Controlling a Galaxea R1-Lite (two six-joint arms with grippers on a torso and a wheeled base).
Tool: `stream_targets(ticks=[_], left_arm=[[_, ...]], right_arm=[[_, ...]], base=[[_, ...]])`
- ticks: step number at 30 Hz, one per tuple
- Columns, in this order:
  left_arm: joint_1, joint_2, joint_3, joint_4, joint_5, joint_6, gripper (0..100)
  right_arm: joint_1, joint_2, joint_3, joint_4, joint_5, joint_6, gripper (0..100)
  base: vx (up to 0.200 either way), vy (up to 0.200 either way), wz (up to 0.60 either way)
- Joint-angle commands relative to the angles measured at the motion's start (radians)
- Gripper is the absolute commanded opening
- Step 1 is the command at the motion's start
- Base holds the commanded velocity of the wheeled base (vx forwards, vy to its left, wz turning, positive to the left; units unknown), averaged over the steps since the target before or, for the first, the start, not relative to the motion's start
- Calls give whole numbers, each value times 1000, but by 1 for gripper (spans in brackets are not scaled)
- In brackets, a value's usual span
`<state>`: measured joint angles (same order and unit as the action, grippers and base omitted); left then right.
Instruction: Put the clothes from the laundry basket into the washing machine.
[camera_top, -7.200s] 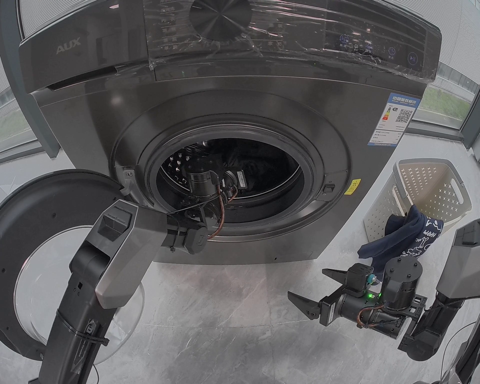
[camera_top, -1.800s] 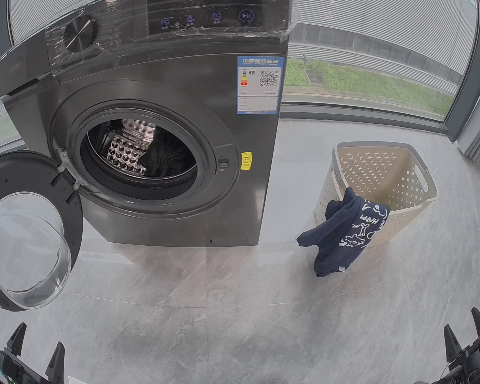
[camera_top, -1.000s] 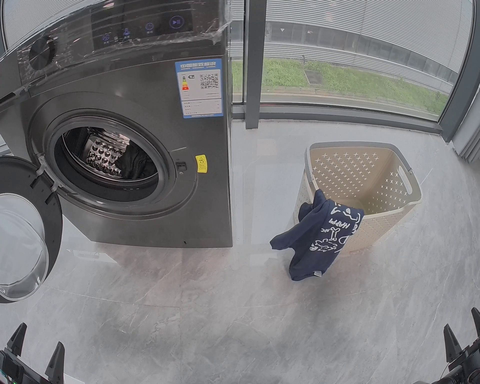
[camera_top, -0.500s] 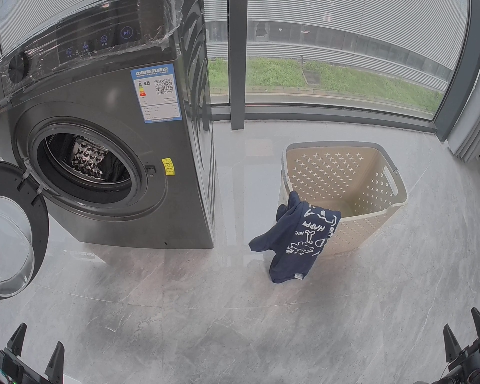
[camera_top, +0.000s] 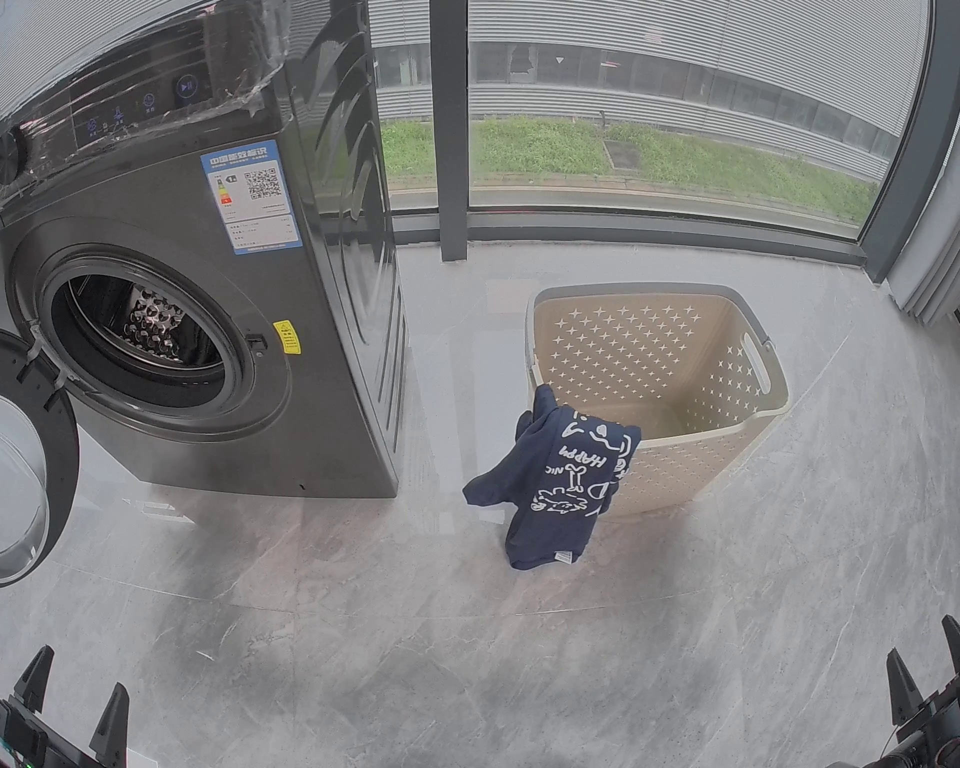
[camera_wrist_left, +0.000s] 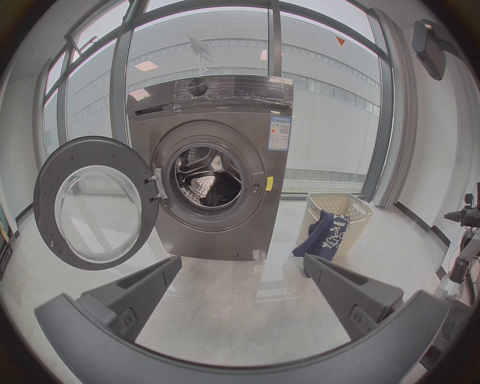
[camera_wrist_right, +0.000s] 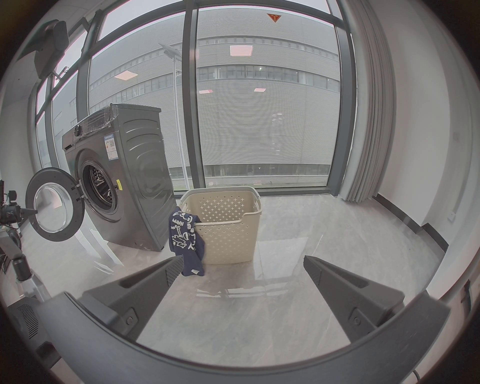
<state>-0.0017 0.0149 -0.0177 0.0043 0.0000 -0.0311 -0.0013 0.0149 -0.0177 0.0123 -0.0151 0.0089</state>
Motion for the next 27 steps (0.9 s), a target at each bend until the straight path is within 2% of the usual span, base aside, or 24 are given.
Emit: stream_targets(ticks=[1, 20, 27], left_arm=[[0, -9, 16, -1, 0, -1, 100], [0, -9, 16, 0, 0, 2, 100], [0, -9, 16, -1, 0, -4, 100]], right_arm=[[0, -9, 10, 0, 0, 0, 100], [0, -9, 10, 0, 0, 0, 100], [-5, -7, 10, 0, -2, 2, 100]], base=[[0, 0, 0], [0, 0, 0], [171, 0, 0]])
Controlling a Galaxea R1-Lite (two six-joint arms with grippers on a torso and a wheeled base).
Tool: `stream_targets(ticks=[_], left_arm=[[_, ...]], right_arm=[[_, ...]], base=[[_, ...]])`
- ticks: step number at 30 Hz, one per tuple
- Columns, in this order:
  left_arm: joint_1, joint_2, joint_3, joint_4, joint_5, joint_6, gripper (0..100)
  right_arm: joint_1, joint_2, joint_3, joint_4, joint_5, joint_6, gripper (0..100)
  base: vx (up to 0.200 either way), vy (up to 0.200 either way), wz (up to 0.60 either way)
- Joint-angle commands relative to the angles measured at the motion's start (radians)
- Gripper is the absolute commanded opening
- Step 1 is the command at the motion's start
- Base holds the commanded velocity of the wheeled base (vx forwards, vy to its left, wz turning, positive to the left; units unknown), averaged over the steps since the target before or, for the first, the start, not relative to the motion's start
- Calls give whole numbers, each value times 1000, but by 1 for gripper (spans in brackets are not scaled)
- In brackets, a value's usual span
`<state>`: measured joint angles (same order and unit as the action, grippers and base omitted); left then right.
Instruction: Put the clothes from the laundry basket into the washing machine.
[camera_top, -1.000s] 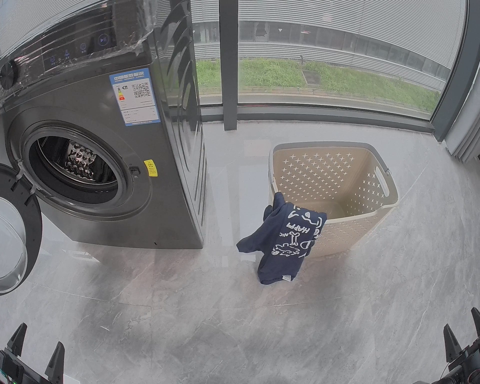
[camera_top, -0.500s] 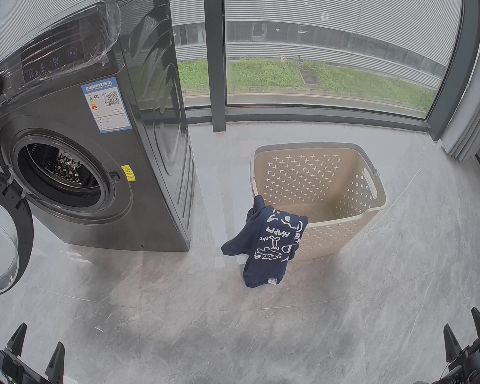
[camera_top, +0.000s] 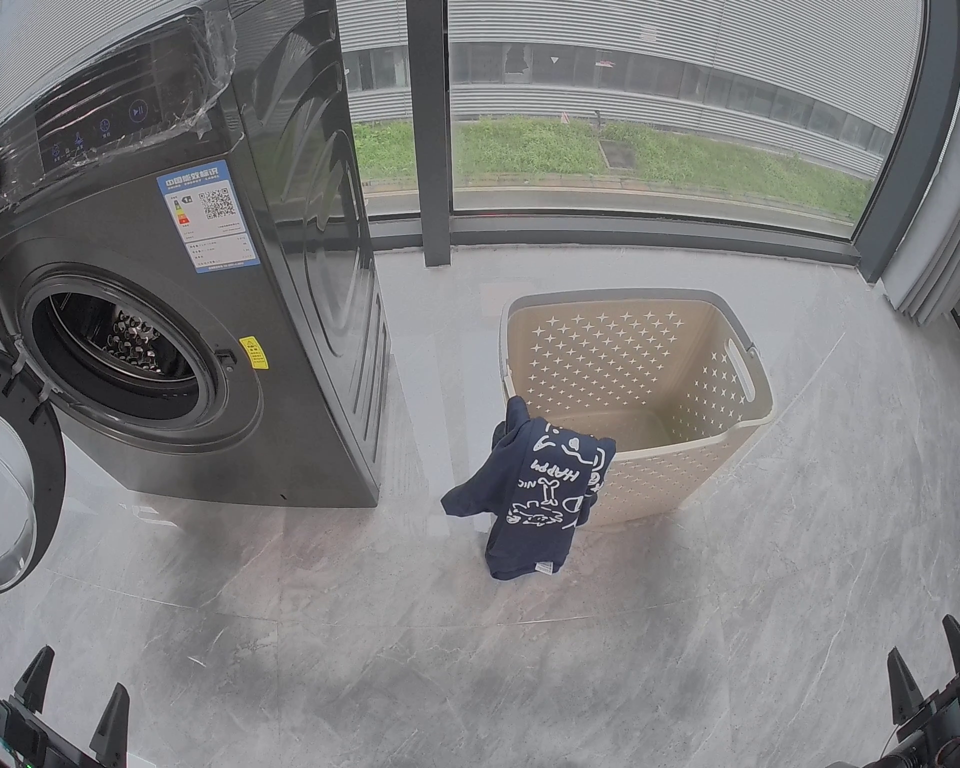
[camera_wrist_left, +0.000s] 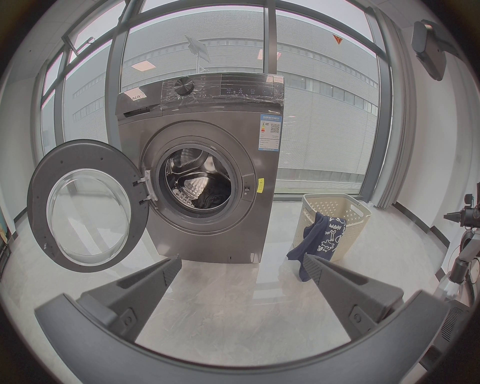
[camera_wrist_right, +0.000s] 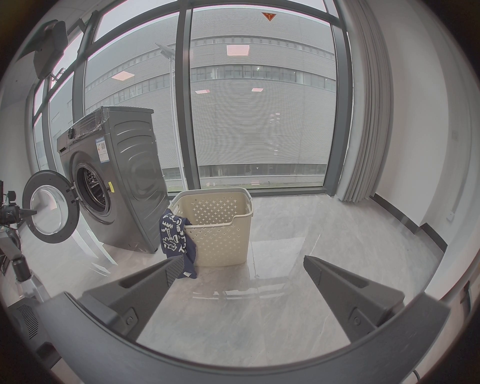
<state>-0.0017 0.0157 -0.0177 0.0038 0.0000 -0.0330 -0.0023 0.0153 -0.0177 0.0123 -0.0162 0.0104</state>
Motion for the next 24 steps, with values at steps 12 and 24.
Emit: stream_targets(ticks=[12, 24], left_arm=[[0, -10, 16, -1, 5, -12, 100], [0, -10, 16, -1, 5, -10, 100]], right_arm=[[-2, -11, 10, -2, 1, -12, 100], [-2, -9, 16, -5, -2, 8, 100]], base=[[0, 0, 0], [50, 0, 0]])
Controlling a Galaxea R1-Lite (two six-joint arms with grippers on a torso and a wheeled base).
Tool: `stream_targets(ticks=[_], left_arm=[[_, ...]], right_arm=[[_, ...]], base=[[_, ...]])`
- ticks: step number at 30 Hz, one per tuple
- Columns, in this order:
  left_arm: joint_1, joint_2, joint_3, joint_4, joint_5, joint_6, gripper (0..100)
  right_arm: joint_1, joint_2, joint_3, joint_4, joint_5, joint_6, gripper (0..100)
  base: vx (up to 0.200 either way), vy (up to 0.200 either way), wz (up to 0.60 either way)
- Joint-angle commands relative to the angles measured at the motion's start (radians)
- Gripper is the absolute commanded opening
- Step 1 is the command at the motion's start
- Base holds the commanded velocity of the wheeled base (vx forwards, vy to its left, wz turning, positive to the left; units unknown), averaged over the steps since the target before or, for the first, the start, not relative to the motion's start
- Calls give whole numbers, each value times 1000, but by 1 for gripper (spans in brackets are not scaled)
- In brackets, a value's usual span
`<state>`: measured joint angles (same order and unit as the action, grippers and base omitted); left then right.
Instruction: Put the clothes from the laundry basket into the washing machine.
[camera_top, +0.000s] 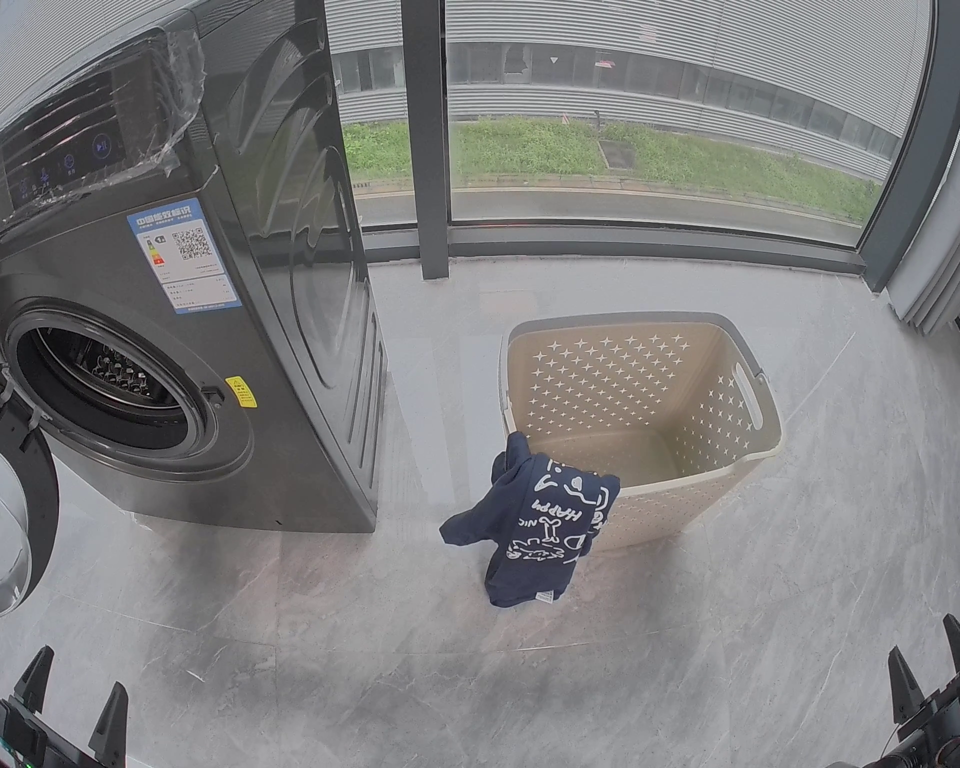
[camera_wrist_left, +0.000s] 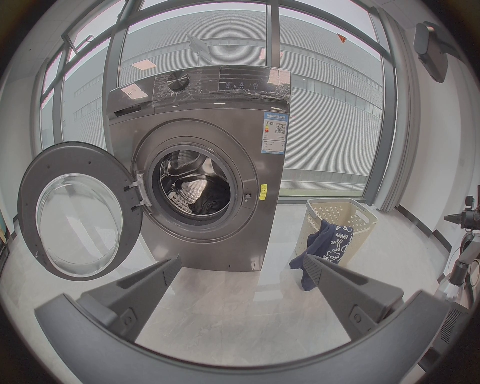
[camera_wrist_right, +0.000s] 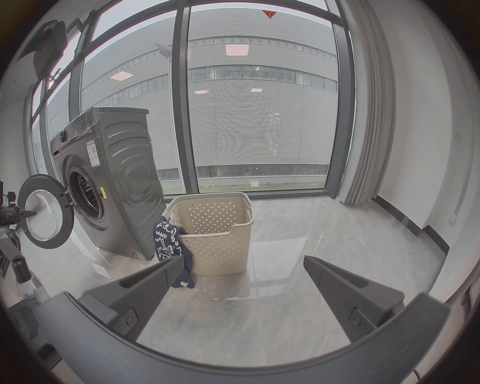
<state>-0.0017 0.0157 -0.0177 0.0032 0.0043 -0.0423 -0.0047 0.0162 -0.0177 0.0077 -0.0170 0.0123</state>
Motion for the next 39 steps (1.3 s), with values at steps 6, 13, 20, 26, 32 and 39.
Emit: stream_targets(ticks=[6, 13, 20, 26, 32, 39], left_arm=[[0, -10, 16, 0, 0, -1, 100], [0, -10, 16, 1, 0, -1, 100], [0, -10, 16, 1, 0, -2, 100], [0, -10, 16, 0, 0, -1, 100], [0, -10, 16, 0, 0, -4, 100], [0, -10, 16, 1, -1, -2, 100]], right_arm=[[-1, -12, 18, -5, -9, 11, 100], [0, -13, 18, -8, -12, 11, 100], [-34, 82, -182, -248, -57, 118, 100], [-31, 347, -136, -233, 62, 72, 100], [61, 712, -107, -255, 200, 213, 100], [166, 1042, -73, -548, 186, 158, 100]], base=[[0, 0, 0], [0, 0, 0], [0, 0, 0], [0, 0, 0], [0, 0, 0], [0, 0, 0]])
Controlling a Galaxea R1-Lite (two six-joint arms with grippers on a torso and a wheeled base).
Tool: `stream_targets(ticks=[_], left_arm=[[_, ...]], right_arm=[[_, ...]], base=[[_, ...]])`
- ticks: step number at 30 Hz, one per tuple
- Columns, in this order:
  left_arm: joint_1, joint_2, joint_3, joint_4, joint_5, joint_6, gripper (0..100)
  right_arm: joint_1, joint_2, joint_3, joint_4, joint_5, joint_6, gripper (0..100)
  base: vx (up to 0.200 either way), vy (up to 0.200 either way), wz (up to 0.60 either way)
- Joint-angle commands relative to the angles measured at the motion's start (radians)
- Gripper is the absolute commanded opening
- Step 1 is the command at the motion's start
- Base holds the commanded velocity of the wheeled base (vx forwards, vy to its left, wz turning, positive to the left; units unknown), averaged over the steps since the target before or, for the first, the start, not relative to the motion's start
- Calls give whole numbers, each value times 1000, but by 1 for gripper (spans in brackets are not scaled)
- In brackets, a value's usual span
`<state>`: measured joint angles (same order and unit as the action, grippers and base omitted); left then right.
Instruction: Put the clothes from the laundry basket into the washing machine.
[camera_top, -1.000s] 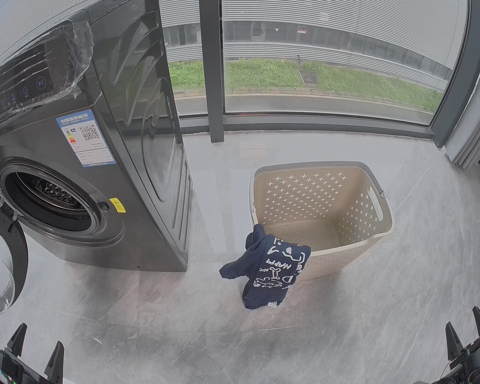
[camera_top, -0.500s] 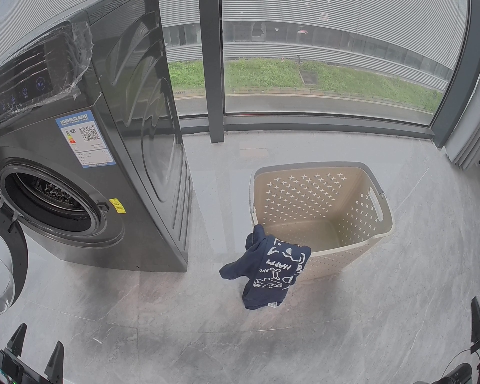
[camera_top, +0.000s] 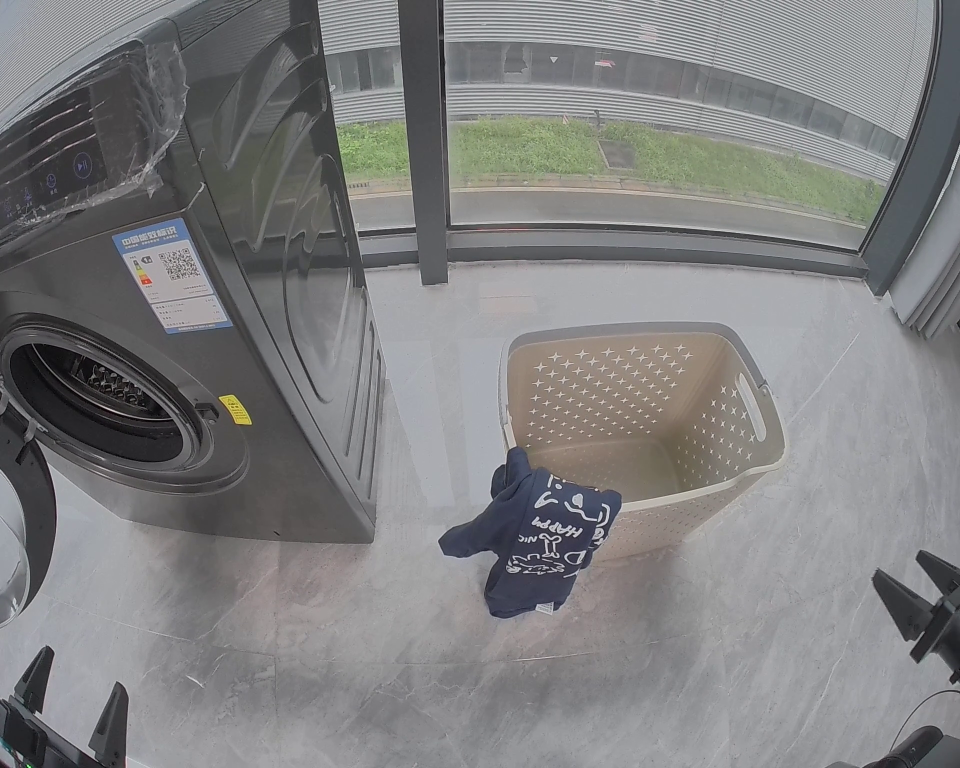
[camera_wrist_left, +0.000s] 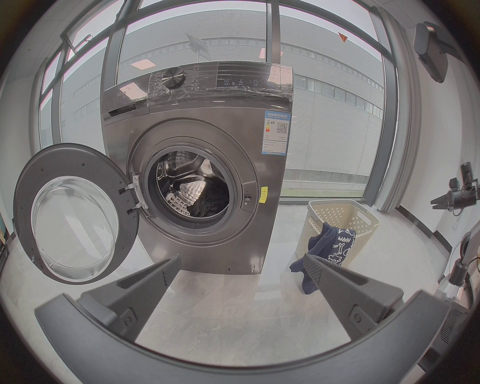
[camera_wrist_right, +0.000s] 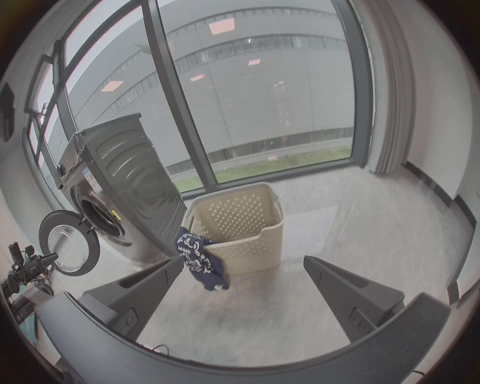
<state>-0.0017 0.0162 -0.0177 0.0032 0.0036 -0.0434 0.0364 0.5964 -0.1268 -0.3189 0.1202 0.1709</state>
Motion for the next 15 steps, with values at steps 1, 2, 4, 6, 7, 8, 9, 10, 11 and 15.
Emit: stream_targets(ticks=[1, 2, 4, 6, 7, 8, 9, 10, 11, 15], left_arm=[[0, -10, 16, 0, -1, 0, 100], [0, -10, 16, 1, -1, 0, 100], [0, -10, 16, 1, -1, 0, 100], [0, -10, 16, 0, -1, 0, 100], [0, -10, 16, 1, -1, 0, 100], [0, -10, 16, 0, -1, 0, 100], [0, -10, 16, 1, -1, 0, 100], [0, -10, 16, 0, -1, 0, 100], [0, -10, 16, 1, -1, 0, 100], [0, -10, 16, 1, -1, -1, 100]], right_arm=[[145, 520, 35, -253, 30, -17, 100], [158, 548, 30, -264, 12, -22, 100], [211, 596, 21, -295, -37, -21, 100], [260, 629, 6, -319, -73, -13, 100], [284, 666, -13, -341, -103, 2, 100], [290, 681, -20, -348, -114, 10, 100], [309, 735, -40, -374, -148, 38, 100], [330, 763, -54, -397, -171, 53, 100], [350, 786, -63, -416, -186, 62, 100], [405, 852, -80, -459, -226, 85, 100]], base=[[0, 0, 0], [0, 0, 0], [0, 0, 0], [0, 0, 0], [0, 0, 0], [0, 0, 0], [0, 0, 0], [0, 0, 0], [0, 0, 0], [0, 0, 0]])
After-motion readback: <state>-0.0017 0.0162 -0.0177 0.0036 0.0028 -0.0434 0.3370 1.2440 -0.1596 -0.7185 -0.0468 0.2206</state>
